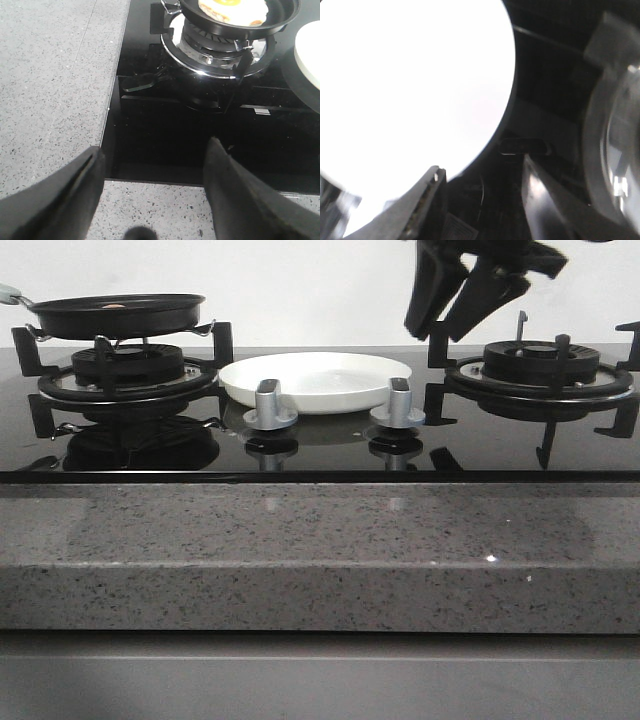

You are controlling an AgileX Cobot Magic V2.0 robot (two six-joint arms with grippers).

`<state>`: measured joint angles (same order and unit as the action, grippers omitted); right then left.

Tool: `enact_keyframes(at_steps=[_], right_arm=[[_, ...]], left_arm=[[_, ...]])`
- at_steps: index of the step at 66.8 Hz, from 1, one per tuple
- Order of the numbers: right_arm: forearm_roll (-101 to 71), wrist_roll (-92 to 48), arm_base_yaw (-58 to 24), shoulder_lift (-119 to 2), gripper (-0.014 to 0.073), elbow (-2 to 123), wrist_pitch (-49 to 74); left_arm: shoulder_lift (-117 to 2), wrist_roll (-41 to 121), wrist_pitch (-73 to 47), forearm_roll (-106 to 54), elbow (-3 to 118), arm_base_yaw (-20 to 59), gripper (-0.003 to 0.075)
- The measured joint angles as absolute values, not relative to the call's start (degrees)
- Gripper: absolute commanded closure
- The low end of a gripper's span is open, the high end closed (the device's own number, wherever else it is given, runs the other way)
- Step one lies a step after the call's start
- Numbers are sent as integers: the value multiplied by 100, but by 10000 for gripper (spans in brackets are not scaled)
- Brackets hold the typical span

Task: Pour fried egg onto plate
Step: 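Lower the right gripper and grasp the rim of the white plate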

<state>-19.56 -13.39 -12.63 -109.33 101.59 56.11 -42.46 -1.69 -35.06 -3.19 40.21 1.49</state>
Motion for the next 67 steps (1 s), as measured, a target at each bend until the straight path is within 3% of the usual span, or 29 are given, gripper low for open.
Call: enact_keyframes(at_steps=[33, 67], right_arm=[[-1956, -1339, -1263, -12431, 252, 11913, 6523], [-2028, -1269, -1252, -12658, 649, 12180, 6517]], left_arm=[[-4246, -169, -3517, -319, 4021, 149, 283], [-4246, -169, -3644, -319, 4021, 149, 283]])
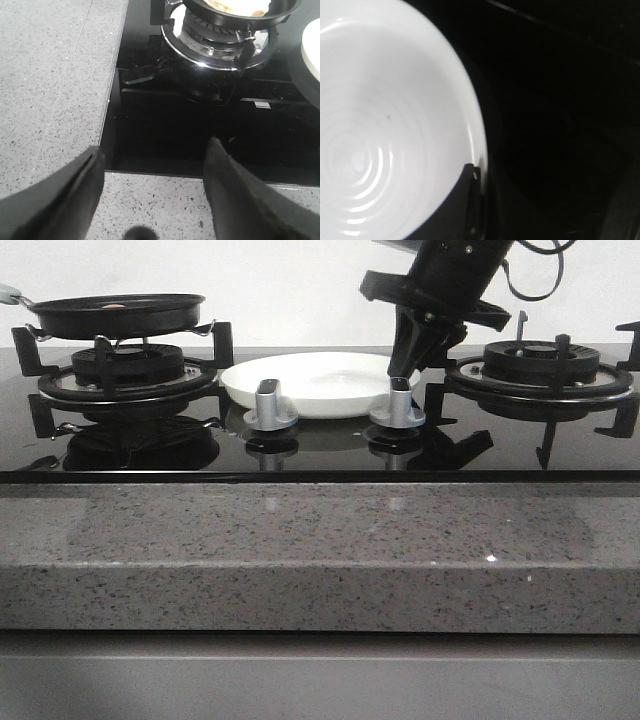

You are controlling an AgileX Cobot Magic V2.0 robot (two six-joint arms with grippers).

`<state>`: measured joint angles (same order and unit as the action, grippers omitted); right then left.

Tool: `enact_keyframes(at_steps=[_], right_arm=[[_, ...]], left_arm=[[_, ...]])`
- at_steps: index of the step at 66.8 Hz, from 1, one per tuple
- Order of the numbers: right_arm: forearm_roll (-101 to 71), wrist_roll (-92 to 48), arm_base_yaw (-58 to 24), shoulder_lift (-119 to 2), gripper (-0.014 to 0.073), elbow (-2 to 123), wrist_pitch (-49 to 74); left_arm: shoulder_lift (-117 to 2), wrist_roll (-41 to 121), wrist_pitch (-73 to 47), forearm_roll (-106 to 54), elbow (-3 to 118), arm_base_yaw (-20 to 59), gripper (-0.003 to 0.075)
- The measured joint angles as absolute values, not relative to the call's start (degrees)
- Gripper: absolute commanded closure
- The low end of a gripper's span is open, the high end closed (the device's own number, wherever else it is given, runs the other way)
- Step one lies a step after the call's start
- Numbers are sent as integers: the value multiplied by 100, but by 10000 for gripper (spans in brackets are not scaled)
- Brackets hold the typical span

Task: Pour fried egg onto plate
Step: 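Lower the right gripper and grasp the rim of the white plate, then lift the white plate with the right gripper and hold it up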

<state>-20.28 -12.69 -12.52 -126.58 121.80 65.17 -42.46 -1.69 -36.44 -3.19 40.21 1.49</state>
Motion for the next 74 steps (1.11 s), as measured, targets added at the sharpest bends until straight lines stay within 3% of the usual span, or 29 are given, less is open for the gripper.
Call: enact_keyframes(at_steps=[18, 37, 52, 66, 74], right_arm=[[-2041, -1265, -1240, -12671, 661, 12353, 6468], [-2000, -1276, -1240, -12717, 661, 13412, 7078], [-2459, -819, -1240, -12202, 661, 13605, 7180], [-2808, -722, -1333, -11401, 661, 13007, 7190], [-2847, -722, -1380, -10709, 661, 12001, 7190]], left_arm=[[-4246, -169, -3652, -319, 4021, 149, 283], [-4246, -169, -3652, -319, 4021, 149, 283], [-4246, -169, -3652, -306, 4021, 149, 283], [-4246, -169, -3652, -306, 4021, 149, 283], [-4246, -169, -3652, -306, 4021, 149, 283]])
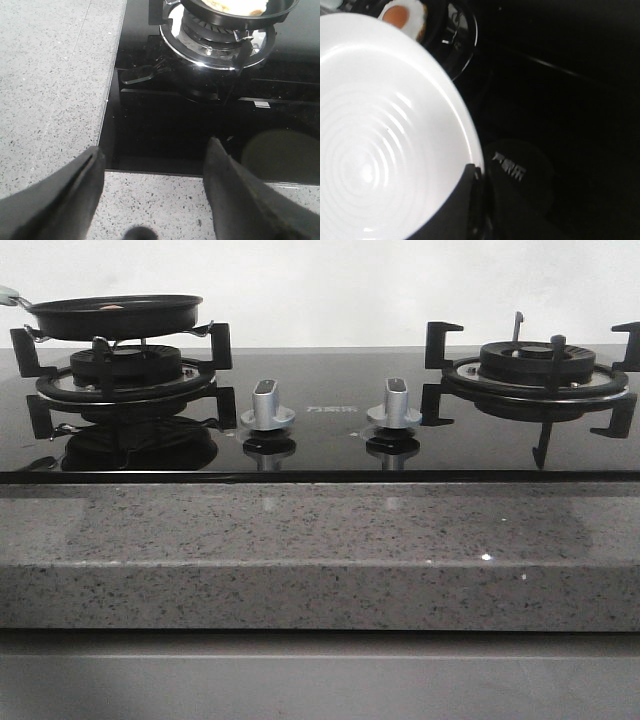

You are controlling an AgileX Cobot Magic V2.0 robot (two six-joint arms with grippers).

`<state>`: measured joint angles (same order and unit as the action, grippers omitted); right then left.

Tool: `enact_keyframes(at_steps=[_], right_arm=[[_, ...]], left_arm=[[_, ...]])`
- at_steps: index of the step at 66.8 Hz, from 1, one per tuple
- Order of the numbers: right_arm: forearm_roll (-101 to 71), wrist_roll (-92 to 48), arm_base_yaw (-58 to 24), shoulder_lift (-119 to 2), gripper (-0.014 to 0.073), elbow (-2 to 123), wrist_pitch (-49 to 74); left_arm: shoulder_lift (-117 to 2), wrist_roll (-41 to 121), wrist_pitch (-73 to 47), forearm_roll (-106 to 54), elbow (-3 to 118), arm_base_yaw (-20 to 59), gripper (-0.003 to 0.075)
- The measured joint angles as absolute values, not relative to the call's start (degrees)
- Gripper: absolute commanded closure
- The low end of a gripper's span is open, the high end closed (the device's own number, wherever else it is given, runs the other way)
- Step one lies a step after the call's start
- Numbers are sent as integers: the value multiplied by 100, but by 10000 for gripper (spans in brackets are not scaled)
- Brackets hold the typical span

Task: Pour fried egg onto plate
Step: 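Lift the white plate with the right gripper and hold it up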

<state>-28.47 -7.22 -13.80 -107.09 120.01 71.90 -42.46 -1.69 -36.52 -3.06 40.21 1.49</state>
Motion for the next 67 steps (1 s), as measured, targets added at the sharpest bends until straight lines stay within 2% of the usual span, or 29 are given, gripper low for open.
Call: enact_keyframes(at_steps=[23, 32, 46, 67], right_arm=[[-2967, -746, -1380, -8652, 661, 8396, 5747], [-3049, -841, -1380, -8327, 661, 7372, 5383], [-3051, -877, -1380, -8328, 661, 6586, 4763], [-3084, -881, -1380, -8584, 661, 6509, 4324]], left_arm=[[-4246, -169, -3652, -306, 4021, 149, 283], [-4246, -169, -3652, -306, 4021, 149, 283], [-4246, -169, -3652, -306, 4021, 149, 283], [-4246, -169, -3652, -306, 4021, 149, 283]])
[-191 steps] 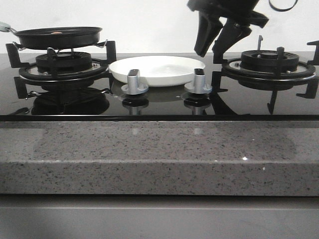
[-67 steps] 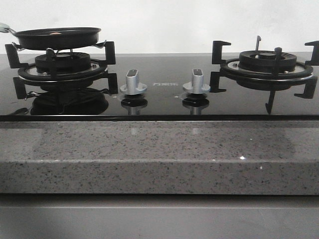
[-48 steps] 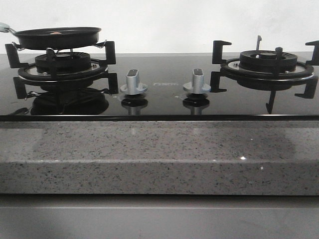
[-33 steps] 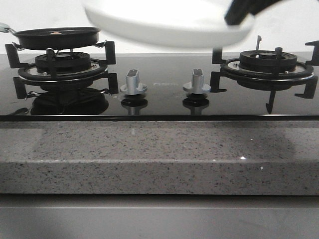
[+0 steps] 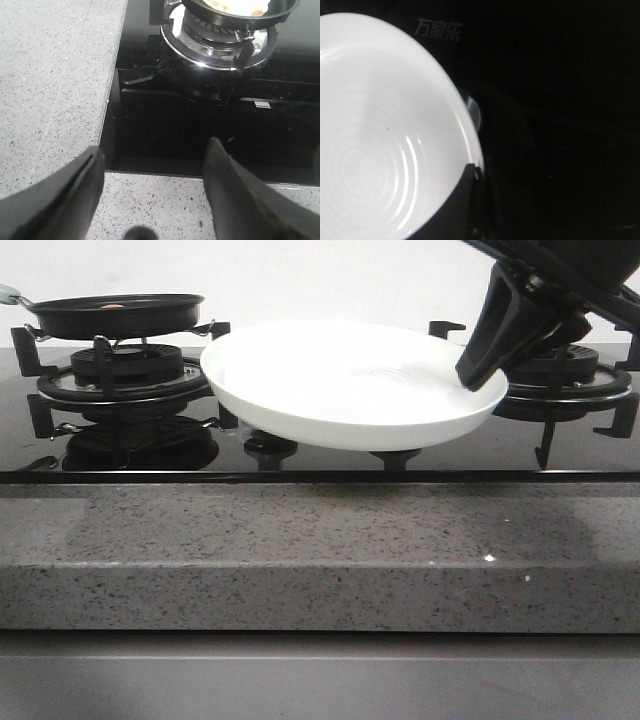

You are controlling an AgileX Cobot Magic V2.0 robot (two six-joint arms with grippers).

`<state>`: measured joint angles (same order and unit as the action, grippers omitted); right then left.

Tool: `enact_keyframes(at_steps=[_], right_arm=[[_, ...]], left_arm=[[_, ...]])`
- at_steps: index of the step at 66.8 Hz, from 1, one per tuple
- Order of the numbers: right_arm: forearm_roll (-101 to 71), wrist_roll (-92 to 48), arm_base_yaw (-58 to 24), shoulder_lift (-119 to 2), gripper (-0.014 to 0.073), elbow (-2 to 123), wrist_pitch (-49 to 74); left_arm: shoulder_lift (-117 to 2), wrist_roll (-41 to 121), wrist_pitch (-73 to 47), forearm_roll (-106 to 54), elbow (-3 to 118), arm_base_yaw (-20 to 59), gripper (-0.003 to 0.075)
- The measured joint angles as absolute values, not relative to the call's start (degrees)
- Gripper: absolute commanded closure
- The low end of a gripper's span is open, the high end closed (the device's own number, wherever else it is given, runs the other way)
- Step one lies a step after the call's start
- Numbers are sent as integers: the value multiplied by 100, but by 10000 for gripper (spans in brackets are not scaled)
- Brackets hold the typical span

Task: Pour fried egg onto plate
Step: 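Lift the white plate with the right gripper and hold it up, then grasp the green handle of the frying pan with the left gripper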

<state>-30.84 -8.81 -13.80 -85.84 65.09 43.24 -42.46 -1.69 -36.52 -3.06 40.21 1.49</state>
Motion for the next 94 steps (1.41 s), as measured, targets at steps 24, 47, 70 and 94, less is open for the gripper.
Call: enact_keyframes(at_steps=[24, 47, 70, 94], right_arm=[[-3095, -881, -1380, -8600, 661, 6509, 4298], [-3095, -890, -1380, -8600, 661, 6509, 4289], [-3095, -890, -1380, -8600, 661, 6509, 4289], [-3095, -890, -1380, -8600, 661, 6509, 4289]], left_arm=[[-4303, -169, -3631, -280, 4056, 149, 145], [-5016, 67, -3669, -272, 5120, 149, 145], [-7112, 442, -4707, -616, 6905, -218, 145], [-8919, 2014, -5408, -3357, 8180, -1632, 145]])
